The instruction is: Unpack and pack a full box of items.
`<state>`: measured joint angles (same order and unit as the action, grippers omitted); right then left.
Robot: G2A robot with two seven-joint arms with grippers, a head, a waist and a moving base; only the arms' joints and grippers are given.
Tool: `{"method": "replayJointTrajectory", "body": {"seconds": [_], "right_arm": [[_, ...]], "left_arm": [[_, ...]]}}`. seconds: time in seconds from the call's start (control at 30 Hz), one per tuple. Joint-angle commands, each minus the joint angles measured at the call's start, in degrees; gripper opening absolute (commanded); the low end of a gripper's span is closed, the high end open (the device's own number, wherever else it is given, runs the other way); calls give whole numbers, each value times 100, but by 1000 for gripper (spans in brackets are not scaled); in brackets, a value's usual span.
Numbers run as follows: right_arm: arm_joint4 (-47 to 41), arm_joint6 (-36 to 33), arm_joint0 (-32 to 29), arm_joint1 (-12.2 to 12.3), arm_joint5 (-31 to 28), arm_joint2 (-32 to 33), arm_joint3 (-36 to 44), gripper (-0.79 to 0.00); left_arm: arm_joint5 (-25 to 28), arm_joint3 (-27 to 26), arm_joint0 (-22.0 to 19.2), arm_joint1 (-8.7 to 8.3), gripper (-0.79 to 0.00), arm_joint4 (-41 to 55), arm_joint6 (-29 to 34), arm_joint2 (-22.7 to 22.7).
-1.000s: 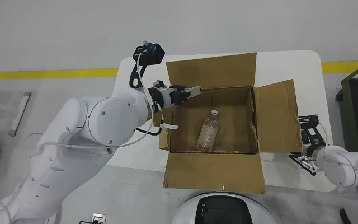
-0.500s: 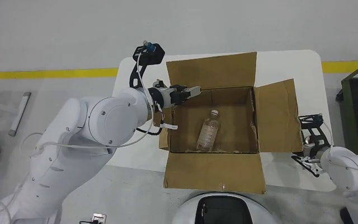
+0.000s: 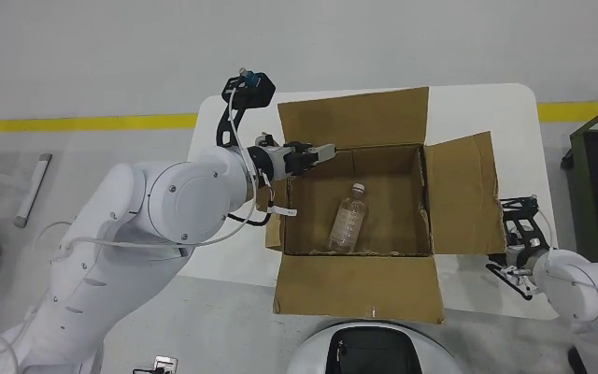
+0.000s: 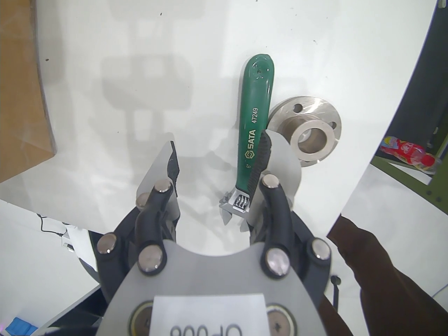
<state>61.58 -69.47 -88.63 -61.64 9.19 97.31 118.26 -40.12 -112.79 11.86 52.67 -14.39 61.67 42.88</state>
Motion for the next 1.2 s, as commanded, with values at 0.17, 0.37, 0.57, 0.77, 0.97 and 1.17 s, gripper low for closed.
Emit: {"method": "replayJointTrajectory", "body": {"seconds": [0.17, 0.37, 0.57, 0.77, 0.97, 1.17], "right_arm": [[53, 2, 24, -4, 30, -82, -98, -286], [55, -48, 38, -3, 45, -82, -16, -286], [30, -39, 69, -6, 25, -121, -68, -268], [-183, -13, 177, -15, -60, -220, -149, -280], [-276, -5, 305, -9, -245, -303, -129, -320], [-117, -150, 316, 24, -589, -336, -22, -437]], "left_arm": [[0, 0, 0, 0, 0, 0, 0, 0], [0, 0, 0, 0, 0, 0, 0, 0], [0, 0, 0, 0, 0, 0, 0, 0], [0, 0, 0, 0, 0, 0, 0, 0], [0, 0, 0, 0, 0, 0, 0, 0], [0, 0, 0, 0, 0, 0, 0, 0]]}}
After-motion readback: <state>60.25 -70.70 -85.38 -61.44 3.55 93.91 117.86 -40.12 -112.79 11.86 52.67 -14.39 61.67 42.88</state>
